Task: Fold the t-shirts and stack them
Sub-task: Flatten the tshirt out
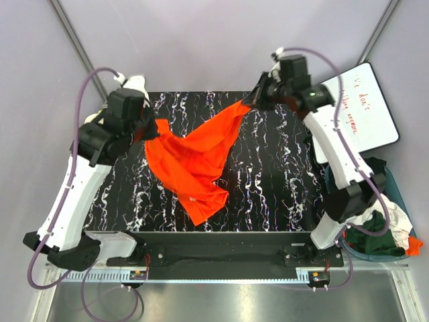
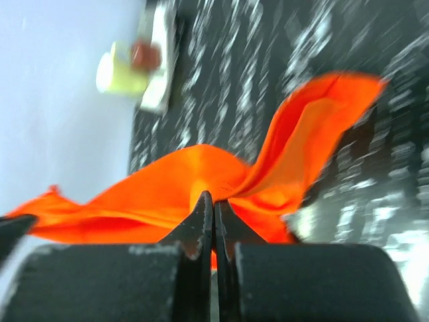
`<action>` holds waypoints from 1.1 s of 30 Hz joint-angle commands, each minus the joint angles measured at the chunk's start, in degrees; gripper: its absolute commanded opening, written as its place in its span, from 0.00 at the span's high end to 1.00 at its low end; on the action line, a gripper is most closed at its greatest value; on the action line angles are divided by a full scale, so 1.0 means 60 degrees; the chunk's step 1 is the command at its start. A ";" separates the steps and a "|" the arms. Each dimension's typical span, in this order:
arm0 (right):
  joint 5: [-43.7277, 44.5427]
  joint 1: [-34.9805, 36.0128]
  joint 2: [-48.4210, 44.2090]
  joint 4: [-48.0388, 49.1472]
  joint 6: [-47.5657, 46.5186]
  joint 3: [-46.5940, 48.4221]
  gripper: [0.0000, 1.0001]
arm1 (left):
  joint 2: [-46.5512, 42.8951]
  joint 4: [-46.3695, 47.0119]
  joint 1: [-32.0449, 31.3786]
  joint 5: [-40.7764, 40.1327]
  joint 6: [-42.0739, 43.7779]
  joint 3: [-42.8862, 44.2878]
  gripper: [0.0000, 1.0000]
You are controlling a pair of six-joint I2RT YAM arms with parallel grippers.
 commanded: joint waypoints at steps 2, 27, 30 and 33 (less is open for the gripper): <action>0.2959 -0.0100 -0.1049 -0.2296 -0.2122 0.1708 1.00 | 0.0570 -0.0095 0.0116 -0.1008 0.0801 0.2625 1.00; 0.4133 -0.0100 -0.6132 -0.2341 -0.3648 0.1008 1.00 | -0.1071 -0.0477 0.0146 0.0222 0.1754 0.6028 1.00; 0.4075 -0.0100 -0.6279 -0.2180 -0.3545 0.0832 1.00 | -0.0822 -0.0286 0.0146 0.0528 0.1784 0.6306 1.00; 0.4074 -0.0100 -0.6338 -0.2048 -0.3399 0.0540 1.00 | -0.0427 0.0021 0.0146 0.0807 0.1827 0.6659 1.00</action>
